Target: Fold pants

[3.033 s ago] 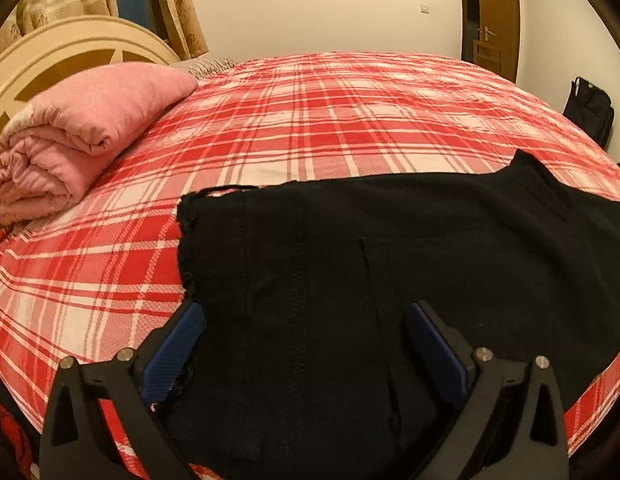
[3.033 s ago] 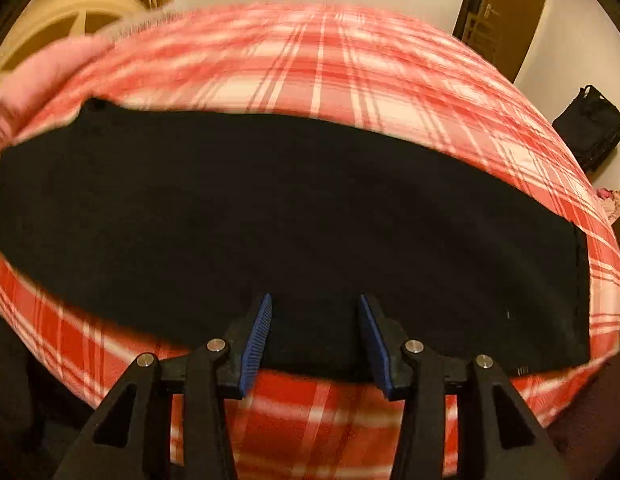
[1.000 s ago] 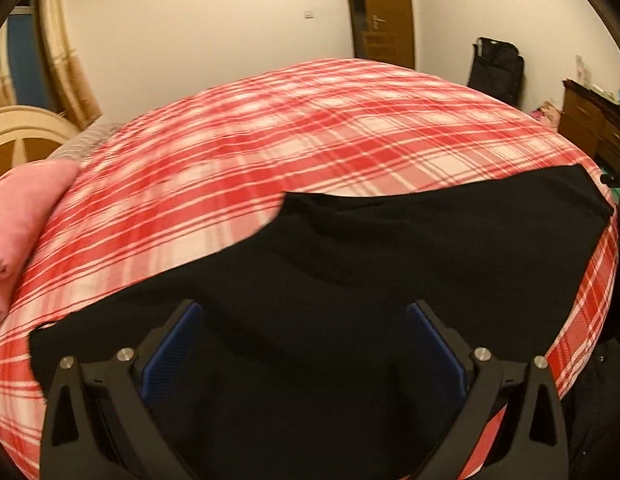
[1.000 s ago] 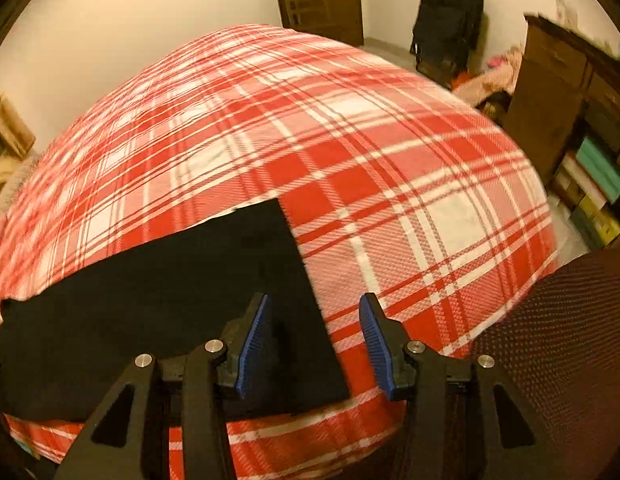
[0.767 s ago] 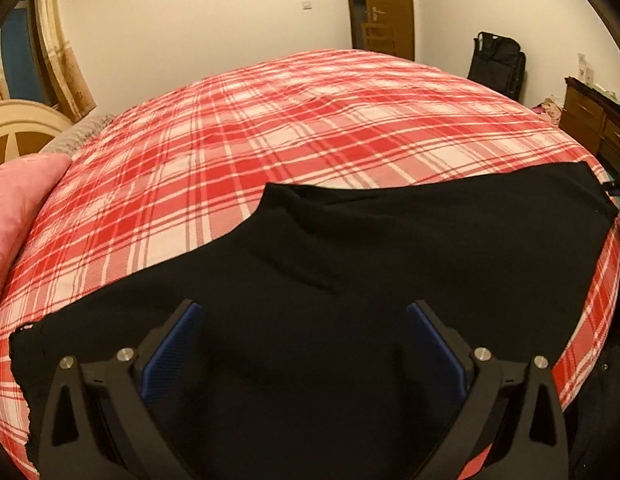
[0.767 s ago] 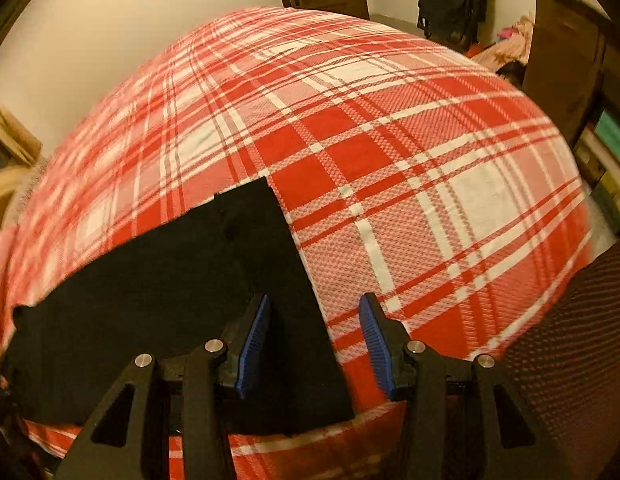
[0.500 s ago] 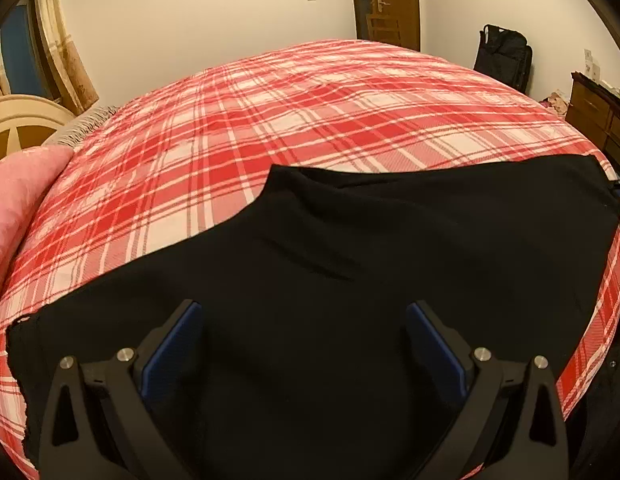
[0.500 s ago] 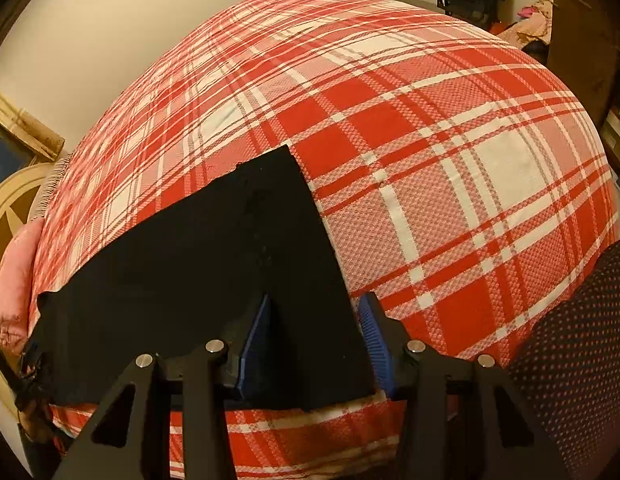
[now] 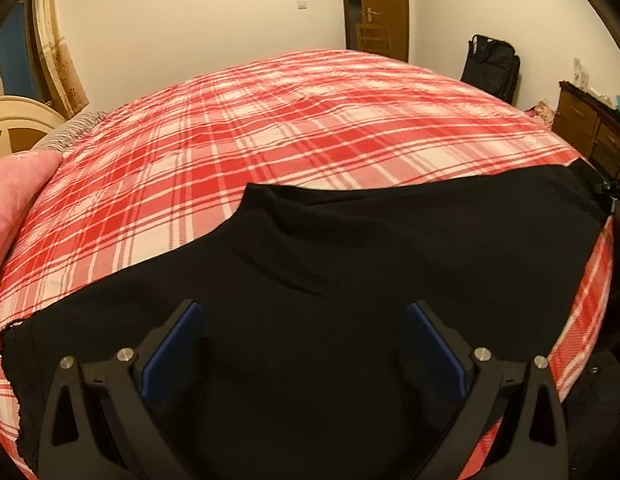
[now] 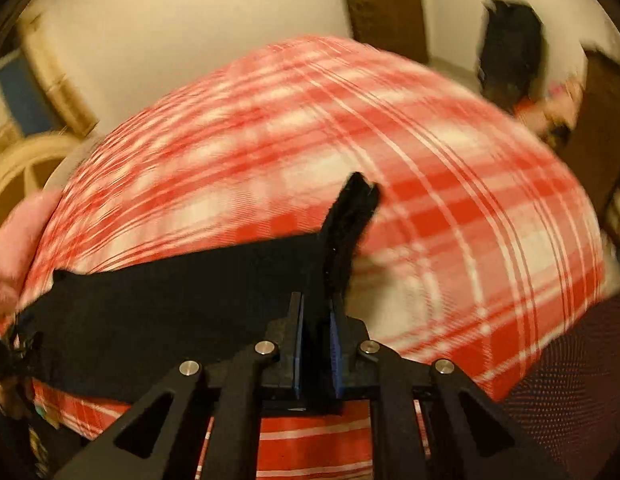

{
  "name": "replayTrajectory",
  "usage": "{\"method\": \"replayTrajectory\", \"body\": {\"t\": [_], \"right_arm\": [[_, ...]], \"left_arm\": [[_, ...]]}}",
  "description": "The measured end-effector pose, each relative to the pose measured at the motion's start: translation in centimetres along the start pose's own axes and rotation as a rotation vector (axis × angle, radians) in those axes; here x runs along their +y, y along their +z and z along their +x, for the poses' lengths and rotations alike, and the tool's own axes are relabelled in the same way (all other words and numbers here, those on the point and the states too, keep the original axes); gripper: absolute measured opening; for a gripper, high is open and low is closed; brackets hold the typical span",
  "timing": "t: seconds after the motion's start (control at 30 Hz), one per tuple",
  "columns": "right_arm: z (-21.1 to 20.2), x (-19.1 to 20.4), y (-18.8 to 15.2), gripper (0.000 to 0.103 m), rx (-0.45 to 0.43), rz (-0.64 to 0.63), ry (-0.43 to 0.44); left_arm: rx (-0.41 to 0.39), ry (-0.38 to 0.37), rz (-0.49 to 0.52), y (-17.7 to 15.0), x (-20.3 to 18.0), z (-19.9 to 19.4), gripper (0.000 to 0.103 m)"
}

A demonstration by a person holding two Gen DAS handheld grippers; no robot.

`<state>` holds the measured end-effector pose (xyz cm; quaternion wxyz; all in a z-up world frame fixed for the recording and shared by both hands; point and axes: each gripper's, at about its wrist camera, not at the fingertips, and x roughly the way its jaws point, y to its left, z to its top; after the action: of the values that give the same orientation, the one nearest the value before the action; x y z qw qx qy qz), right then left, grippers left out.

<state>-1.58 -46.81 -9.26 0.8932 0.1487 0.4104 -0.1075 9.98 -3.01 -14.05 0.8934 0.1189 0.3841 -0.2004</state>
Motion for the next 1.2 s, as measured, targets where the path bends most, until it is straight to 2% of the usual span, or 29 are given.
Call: {"method": "replayTrajectory", "body": {"t": [0.13, 0.23, 0.33, 0.47, 0.5, 0.6, 0.7, 0.83, 0.9, 1.0, 1.2], "right_arm": [[-0.9, 8.2, 0.5, 0.011, -0.032, -0.176, 0.031], [0.1, 14.7, -0.7, 0.011, -0.009, -0.297, 0.082], [3.5, 19.9, -2.6, 0.011, 0.042, -0.406, 0.102], [8.3, 23.2, -5.5, 0.015, 0.142, -0.495, 0.086], [8.3, 23.2, -5.6, 0.020, 0.131, -0.499, 0.096], [6.9, 21.6, -5.1, 0.058, 0.149, -0.444, 0.205], [4.9, 18.7, -4.6, 0.060, 0.118, -0.388, 0.274], [3.2, 13.9, -4.6, 0.060, 0.021, -0.246, 0.292], [3.2, 12.1, -4.7, 0.060, -0.016, -0.173, 0.268], [3.0, 11.6, -4.7, 0.060, -0.049, -0.139, 0.267], [1.8, 12.1, -4.6, 0.060, -0.139, -0.156, 0.264]], "left_arm": [[-0.019, -0.062, 0.009, 0.4, -0.9, -0.7, 0.103], [-0.025, -0.130, 0.001, 0.6, -1.8, -1.0, 0.103], [-0.019, -0.193, -0.023, 0.7, -2.4, -0.8, 0.103], [-0.009, -0.245, -0.034, 0.8, -3.5, -0.4, 0.103], [-0.007, -0.251, -0.030, 0.8, -3.8, -0.3, 0.103], [-0.008, -0.281, -0.020, 1.1, -5.0, 0.0, 0.103], [-0.001, -0.336, -0.020, 1.7, -6.4, 0.6, 0.103], [0.020, -0.418, -0.020, 2.5, -8.9, 2.0, 0.099], [0.038, -0.459, -0.026, 2.8, -10.3, 2.9, 0.096], [0.075, -0.532, -0.042, 3.4, -12.4, 4.2, 0.089], [0.088, -0.563, -0.033, 5.2, -16.0, 5.6, 0.089]]}}
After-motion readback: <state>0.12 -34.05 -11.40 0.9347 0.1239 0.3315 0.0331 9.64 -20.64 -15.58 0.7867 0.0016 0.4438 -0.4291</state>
